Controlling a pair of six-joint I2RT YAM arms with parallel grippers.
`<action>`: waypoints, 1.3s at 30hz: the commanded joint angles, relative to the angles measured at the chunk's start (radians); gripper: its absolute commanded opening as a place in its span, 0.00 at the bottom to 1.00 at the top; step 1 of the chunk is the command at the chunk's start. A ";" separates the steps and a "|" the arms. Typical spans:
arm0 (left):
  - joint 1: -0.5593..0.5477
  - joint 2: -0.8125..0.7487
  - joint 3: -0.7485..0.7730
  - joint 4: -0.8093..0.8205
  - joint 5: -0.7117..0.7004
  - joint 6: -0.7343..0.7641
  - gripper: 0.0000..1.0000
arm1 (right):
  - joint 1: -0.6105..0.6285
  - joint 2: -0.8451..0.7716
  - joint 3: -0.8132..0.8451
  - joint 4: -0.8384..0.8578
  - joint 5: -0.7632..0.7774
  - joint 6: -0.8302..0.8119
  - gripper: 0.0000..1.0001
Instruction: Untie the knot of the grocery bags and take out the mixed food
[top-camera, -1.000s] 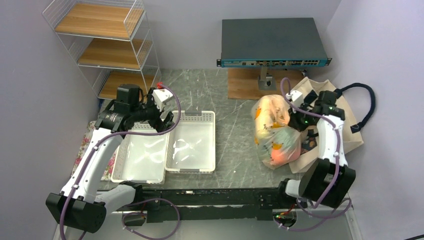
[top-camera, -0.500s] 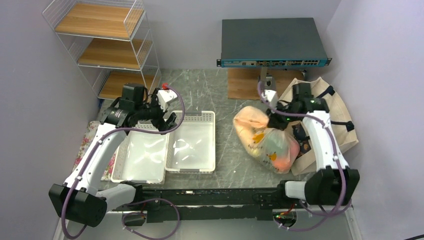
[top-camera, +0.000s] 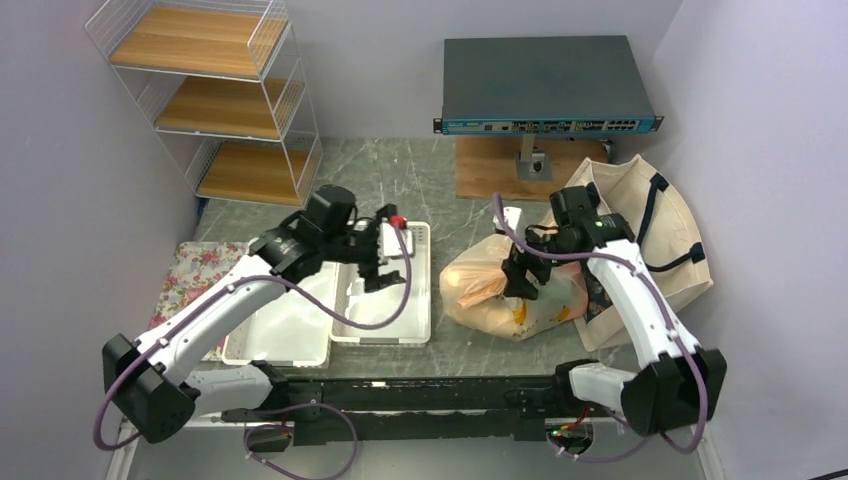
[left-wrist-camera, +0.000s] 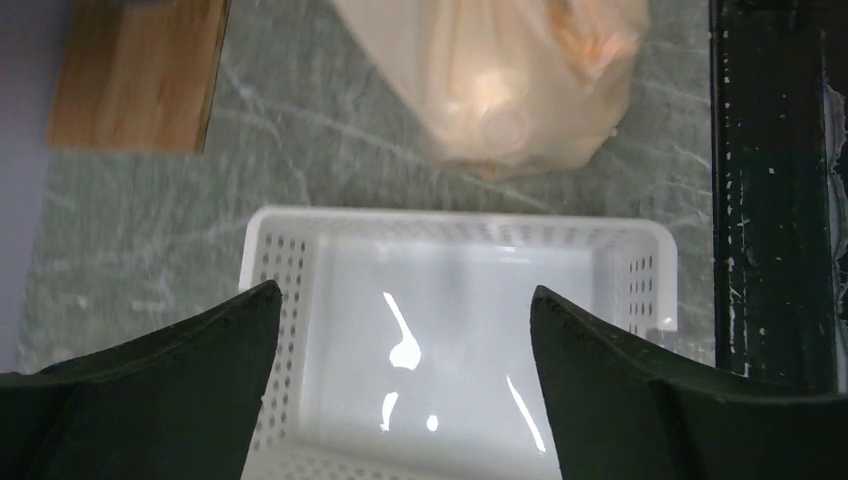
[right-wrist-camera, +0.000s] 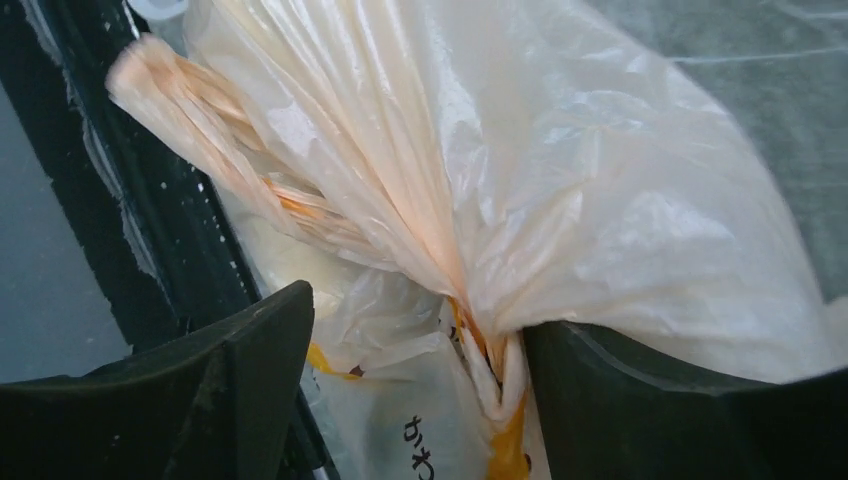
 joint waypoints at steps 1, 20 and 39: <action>-0.134 0.066 0.032 0.230 0.014 0.051 0.90 | -0.025 -0.156 0.086 0.055 0.013 0.145 0.80; -0.445 0.444 0.255 0.309 -0.074 0.328 0.87 | -0.362 -0.145 0.118 -0.273 -0.089 0.015 0.69; -0.464 0.553 0.370 0.234 -0.432 0.219 0.26 | -0.345 -0.140 -0.012 -0.113 -0.013 0.060 0.00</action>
